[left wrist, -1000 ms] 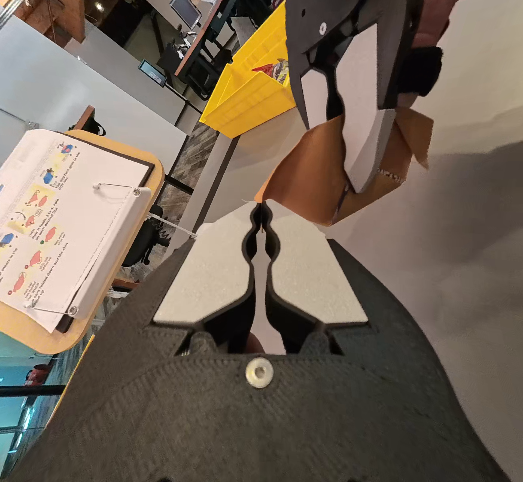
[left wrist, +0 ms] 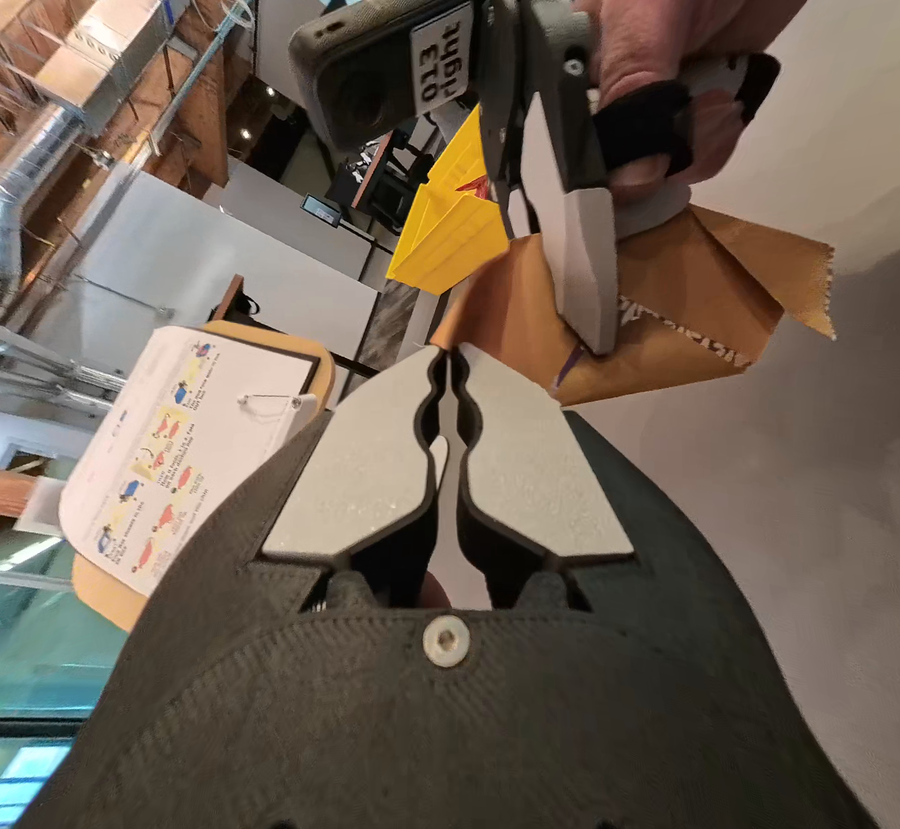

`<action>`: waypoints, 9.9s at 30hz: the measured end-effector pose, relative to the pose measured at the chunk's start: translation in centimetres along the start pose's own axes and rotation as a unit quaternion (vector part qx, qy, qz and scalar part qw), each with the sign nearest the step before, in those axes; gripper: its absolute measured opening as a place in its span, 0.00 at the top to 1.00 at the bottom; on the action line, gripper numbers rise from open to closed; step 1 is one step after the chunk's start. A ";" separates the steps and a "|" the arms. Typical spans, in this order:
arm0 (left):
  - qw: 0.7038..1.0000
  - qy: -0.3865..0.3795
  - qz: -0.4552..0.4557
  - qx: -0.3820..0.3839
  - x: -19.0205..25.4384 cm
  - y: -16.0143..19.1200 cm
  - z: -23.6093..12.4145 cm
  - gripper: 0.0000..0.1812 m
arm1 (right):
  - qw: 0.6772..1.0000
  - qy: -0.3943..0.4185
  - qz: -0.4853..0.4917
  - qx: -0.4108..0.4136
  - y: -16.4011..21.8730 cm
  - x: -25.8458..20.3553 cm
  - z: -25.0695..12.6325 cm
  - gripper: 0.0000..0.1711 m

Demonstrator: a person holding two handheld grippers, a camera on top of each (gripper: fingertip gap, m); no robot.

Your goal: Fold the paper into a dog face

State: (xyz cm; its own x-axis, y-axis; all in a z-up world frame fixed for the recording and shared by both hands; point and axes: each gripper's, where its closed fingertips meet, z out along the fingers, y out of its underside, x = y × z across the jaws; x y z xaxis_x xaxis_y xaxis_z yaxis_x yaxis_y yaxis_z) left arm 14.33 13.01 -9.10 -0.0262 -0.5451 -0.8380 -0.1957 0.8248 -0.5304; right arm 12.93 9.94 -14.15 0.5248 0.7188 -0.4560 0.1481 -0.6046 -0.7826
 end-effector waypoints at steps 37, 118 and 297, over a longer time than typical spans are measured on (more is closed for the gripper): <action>0.718 0.484 -0.495 0.065 6.1 -2.4 -4.7 0.91 | 0.986 -0.040 -0.056 -0.149 3.4 -3.1 1.5 1.00; 0.732 0.504 -0.459 -0.008 8.7 -1.2 -4.4 1.00 | 0.985 -0.063 0.019 -0.161 3.7 -3.3 1.0 0.99; 0.700 0.351 -0.608 -0.130 8.6 9.5 -0.7 0.79 | 0.984 0.100 0.091 -0.115 6.2 4.5 -4.0 0.96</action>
State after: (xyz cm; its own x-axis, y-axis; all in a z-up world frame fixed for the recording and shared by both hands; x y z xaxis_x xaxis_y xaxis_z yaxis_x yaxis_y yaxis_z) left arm 11.56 16.11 -21.26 -0.1439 -0.8352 0.5308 -0.6613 -0.3178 -0.6794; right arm 19.53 8.06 -19.36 0.7112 0.5232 -0.4695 0.2104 -0.7957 -0.5679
